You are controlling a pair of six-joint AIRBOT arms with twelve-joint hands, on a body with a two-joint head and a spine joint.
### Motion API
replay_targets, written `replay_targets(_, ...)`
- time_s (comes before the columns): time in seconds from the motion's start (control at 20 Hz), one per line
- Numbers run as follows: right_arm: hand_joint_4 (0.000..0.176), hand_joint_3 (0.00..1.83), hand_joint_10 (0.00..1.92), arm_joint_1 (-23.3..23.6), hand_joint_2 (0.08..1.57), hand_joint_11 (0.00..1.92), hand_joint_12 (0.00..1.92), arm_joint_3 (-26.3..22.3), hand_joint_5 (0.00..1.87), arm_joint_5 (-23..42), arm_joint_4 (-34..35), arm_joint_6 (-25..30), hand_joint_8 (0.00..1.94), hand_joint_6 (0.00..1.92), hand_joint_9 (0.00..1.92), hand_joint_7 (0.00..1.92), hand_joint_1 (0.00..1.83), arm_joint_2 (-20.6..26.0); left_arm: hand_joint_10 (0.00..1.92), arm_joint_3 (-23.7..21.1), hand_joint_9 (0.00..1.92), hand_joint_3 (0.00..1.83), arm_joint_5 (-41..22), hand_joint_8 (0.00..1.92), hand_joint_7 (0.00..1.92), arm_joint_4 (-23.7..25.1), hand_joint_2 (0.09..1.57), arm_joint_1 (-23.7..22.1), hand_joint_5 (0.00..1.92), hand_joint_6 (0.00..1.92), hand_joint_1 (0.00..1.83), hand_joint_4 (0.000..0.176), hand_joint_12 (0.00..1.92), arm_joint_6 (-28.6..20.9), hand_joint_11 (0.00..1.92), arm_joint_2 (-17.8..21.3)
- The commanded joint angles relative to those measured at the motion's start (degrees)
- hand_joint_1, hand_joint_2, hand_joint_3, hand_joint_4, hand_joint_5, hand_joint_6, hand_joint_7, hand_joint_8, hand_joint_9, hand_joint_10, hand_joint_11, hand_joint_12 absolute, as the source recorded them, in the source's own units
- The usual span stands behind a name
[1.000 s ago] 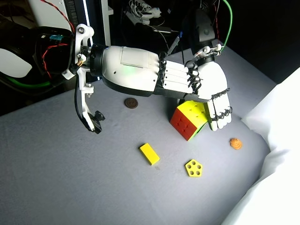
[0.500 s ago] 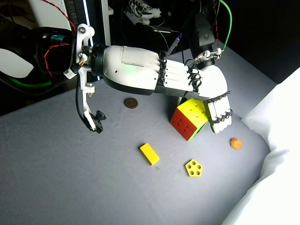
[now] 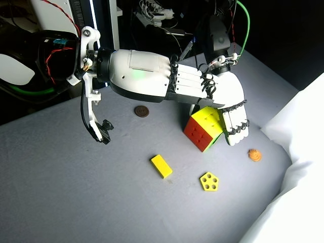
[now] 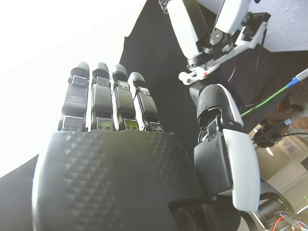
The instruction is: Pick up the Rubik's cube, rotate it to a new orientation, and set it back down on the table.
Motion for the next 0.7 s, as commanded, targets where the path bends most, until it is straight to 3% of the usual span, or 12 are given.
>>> replay_targets(0.0,0.000,0.00,0.00,0.4,1.29,0.00,0.00,-0.1,0.00,7.4,0.4,-0.2,0.00,0.00,0.04,0.05,0.05,0.2,0.00,0.1,0.00,0.00,-1.1,0.00,0.00,3.0,0.89,-0.2,0.00,0.00,0.97,0.000,0.00,0.2,0.00,0.1)
replay_targets(0.15,0.000,0.00,0.00,0.4,1.28,0.00,0.00,-0.1,0.00,7.4,0.4,-0.4,0.00,0.00,0.04,0.05,0.08,0.2,0.00,0.0,0.05,0.00,-1.1,0.02,0.04,3.0,0.97,-0.1,0.05,0.00,0.96,0.000,0.15,0.2,0.00,0.0)
replay_targets(0.2,0.000,0.00,0.01,0.4,1.28,0.01,0.00,-0.1,0.00,7.4,0.4,-0.5,0.01,0.00,0.05,0.06,0.07,0.2,0.07,0.0,0.36,0.01,-1.1,0.03,0.31,3.0,1.09,0.0,0.15,0.01,0.83,0.000,0.78,0.2,0.00,0.0)
replay_targets(0.25,0.000,0.00,0.01,0.4,1.28,0.00,0.00,-0.1,0.00,7.4,0.4,-0.6,0.01,0.00,0.05,0.06,0.08,0.2,0.55,0.0,0.33,0.00,-1.1,0.24,0.39,3.0,1.09,0.0,0.31,0.02,0.95,0.000,1.18,0.2,0.00,0.0)
replay_targets(0.3,0.000,0.00,0.01,0.4,1.28,0.00,0.00,-0.1,0.00,7.4,0.4,-0.6,0.01,0.00,0.05,0.06,0.08,0.2,0.55,0.0,0.33,0.00,-1.1,0.24,0.39,3.0,1.09,0.0,0.31,0.02,0.95,0.000,1.18,0.2,0.00,0.0)
replay_targets(0.35,0.000,0.00,0.01,0.4,1.29,0.00,0.00,-0.1,0.00,7.4,0.4,-0.7,0.01,0.00,0.05,0.05,0.06,0.2,1.47,0.0,0.15,0.00,-1.1,1.34,0.13,3.0,1.07,0.0,0.35,0.63,1.12,0.000,1.66,0.2,0.05,0.0)
replay_targets(0.4,0.000,0.00,0.01,0.4,1.29,0.00,0.00,-0.1,0.00,7.4,0.4,-0.7,0.01,0.00,0.05,0.05,0.06,0.2,1.47,0.0,0.15,0.00,-1.1,1.34,0.13,3.0,1.07,0.0,0.35,0.63,1.12,0.000,1.66,0.2,0.05,0.0)
replay_targets(0.45,0.000,0.00,0.01,0.3,1.28,0.00,0.00,-0.1,0.00,7.4,0.4,-0.7,0.01,0.00,0.05,0.06,0.09,0.2,1.72,0.0,0.10,0.01,-1.1,1.62,0.06,3.0,1.12,0.0,0.17,1.30,1.12,0.000,1.85,0.2,0.05,0.0)
replay_targets(0.5,0.000,0.00,0.01,0.3,1.27,0.00,0.00,-0.1,0.00,7.4,0.4,-0.7,0.01,0.00,0.07,0.08,0.12,0.2,1.84,0.0,0.11,0.02,-1.1,1.74,0.07,3.0,1.16,0.0,0.04,1.71,1.11,0.000,1.92,0.2,0.09,0.0)
replay_targets(0.65,0.000,0.00,0.00,0.1,1.29,0.00,0.00,-0.1,0.00,7.4,0.4,-0.7,0.00,0.00,0.04,0.06,0.07,0.2,1.92,-0.1,0.14,0.03,-1.1,1.84,0.07,2.7,1.20,-0.1,0.05,1.73,1.10,0.000,1.92,0.2,0.15,0.0)
